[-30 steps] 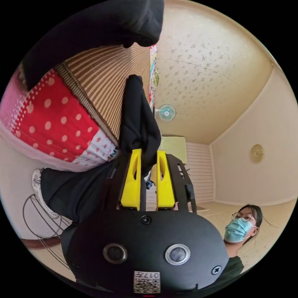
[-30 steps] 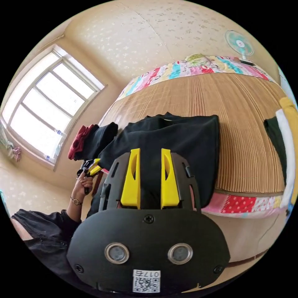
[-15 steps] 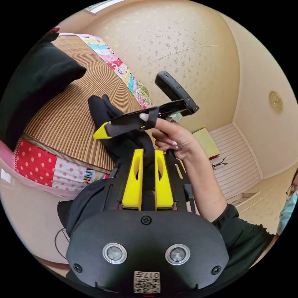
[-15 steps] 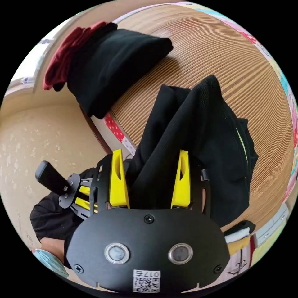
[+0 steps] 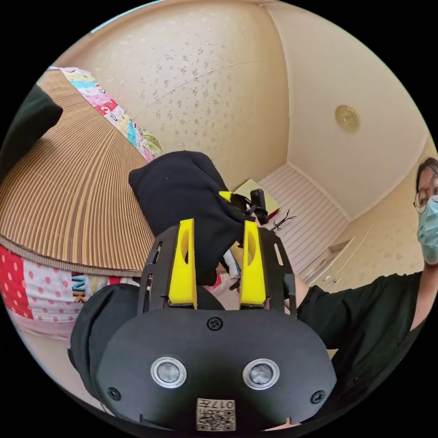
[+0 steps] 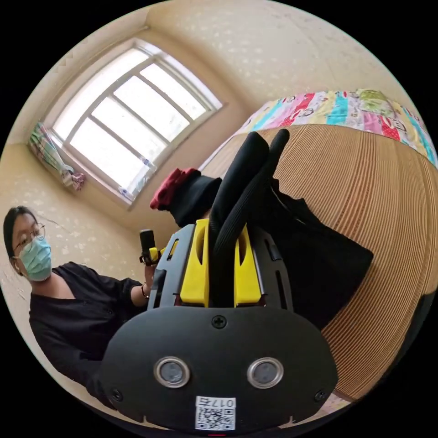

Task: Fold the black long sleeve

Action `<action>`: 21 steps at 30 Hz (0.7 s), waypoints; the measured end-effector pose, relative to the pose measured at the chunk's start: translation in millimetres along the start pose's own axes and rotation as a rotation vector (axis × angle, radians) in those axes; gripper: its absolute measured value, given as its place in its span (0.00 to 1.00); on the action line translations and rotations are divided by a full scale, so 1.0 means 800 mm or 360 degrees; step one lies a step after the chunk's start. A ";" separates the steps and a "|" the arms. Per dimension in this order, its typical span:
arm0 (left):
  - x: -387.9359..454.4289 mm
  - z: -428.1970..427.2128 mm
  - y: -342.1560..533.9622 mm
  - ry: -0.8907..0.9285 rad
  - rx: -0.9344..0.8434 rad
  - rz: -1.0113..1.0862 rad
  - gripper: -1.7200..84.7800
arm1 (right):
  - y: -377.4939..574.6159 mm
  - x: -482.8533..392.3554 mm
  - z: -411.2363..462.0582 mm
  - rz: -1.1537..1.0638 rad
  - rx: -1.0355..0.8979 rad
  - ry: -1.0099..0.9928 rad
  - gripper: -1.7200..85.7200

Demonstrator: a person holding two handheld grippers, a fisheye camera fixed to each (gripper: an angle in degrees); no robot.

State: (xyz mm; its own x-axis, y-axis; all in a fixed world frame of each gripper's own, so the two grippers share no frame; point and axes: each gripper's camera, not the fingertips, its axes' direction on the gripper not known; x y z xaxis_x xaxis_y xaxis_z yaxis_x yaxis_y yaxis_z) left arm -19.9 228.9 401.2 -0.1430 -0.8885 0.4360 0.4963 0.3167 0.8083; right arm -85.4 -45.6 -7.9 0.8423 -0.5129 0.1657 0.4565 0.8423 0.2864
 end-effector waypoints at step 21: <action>-0.120 0.137 -0.056 -0.0100 -0.0867 -0.0644 0.18 | 0.459 0.116 0.017 0.1017 0.0737 -0.0639 0.26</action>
State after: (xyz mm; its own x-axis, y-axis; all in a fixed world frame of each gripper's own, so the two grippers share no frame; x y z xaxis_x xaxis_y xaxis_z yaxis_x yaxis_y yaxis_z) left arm -122.2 336.4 366.7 -0.4494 -0.8757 0.1768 0.7513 -0.2633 0.6052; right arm 156.4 214.0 125.7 0.6927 -0.0597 0.7188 -0.3021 0.8809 0.3643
